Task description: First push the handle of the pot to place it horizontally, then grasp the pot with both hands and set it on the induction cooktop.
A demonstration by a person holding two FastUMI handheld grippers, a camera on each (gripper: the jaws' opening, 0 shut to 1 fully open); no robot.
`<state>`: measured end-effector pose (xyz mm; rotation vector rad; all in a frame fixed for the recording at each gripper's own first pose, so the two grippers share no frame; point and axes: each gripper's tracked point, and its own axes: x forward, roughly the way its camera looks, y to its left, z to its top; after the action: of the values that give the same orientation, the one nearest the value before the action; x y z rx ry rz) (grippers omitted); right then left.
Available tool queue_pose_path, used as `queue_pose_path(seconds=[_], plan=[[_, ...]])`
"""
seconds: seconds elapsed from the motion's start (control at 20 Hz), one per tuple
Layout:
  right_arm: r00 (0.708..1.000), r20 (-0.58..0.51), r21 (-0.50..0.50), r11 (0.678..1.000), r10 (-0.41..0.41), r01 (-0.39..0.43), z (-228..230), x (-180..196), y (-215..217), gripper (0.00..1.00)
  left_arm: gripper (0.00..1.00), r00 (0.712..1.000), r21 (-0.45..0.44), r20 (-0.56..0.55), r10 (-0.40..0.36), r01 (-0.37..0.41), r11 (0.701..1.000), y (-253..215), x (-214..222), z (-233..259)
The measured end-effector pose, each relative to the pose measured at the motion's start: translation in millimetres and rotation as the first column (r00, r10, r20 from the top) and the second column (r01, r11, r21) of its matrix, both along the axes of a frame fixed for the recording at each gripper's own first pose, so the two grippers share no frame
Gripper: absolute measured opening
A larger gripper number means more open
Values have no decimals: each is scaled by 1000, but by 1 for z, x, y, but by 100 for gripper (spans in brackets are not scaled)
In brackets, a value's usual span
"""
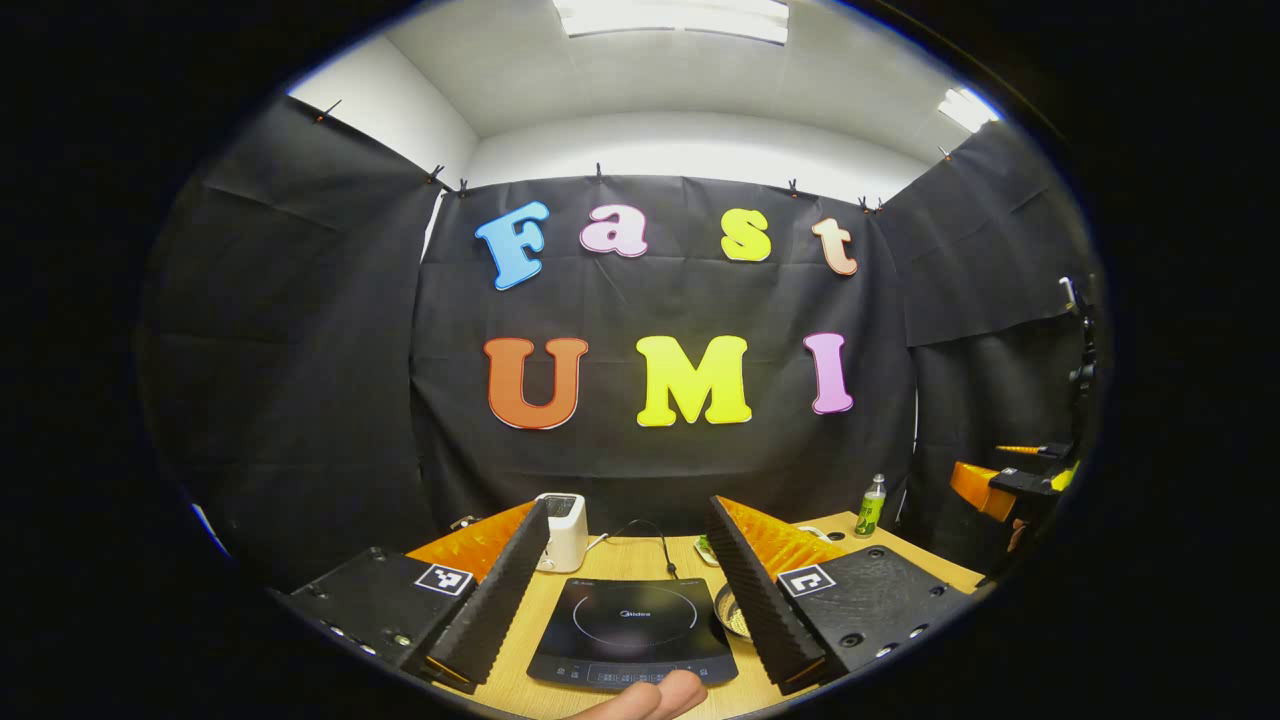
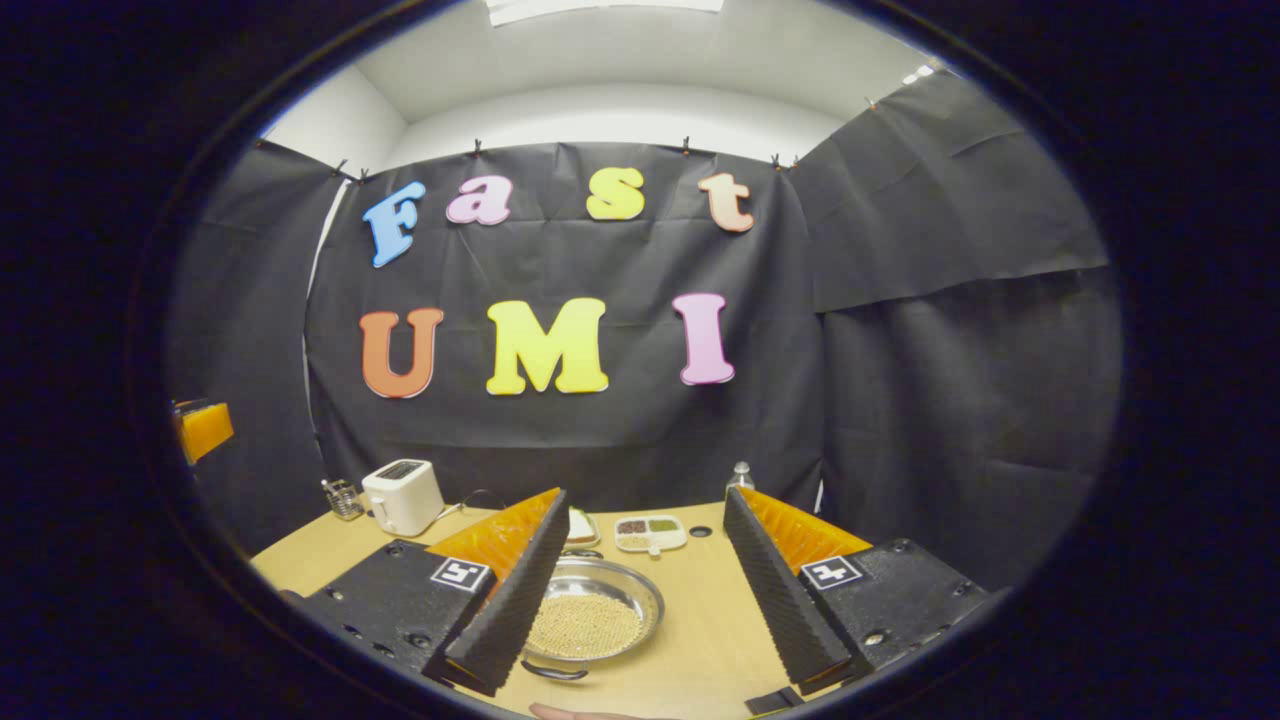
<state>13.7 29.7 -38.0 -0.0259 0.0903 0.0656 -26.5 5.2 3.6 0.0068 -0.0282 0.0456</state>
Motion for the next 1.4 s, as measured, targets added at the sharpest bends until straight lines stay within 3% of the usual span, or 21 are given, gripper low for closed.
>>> queue_pose_path(seconds=[0.05, 0.25, 0.3, 0.55, 0.7, 0.95, 1.2, 1.4], plan=[[999, -30, 3, 1000, 11, -11, -9, 4, 5, 95, 95, 1000, -2, 3, -1, 1, 1000, 0, -1, 0], [991, -118, 1, 998, 61, -62, -44, 19, 31, 71, 95, 1000, -10, 20, -14, 14, 1000, -2, -12, 2], [988, -139, -6, 997, 73, -74, -55, 22, 36, 58, 95, 1000, -3, 20, -16, 16, 1000, -1, -14, 1], [952, -276, -13, 990, 132, -141, -114, 30, 74, 28, 95, 999, 5, 32, -16, 16, 1000, 1, -27, -1], [919, -361, -25, 984, 156, -177, -147, 28, 96, 0, 95, 998, 0, 51, -27, 27, 1000, 1, -37, 1], [864, -462, -14, 972, 203, -236, -198, 20, 131, 4, 95, 997, 5, 72, -10, 10, 1000, 8, -48, 1], [740, -627, 49, 960, 245, -277, -262, 0, 156, 4, 95, 997, 7, 72, -4, 4, 1000, 15, -54, -4], [680, -690, 64, 957, 247, -283, -295, -7, 159, 4, 95, 997, -5, 81, -1, 1, 1000, 18, -56, -4]])
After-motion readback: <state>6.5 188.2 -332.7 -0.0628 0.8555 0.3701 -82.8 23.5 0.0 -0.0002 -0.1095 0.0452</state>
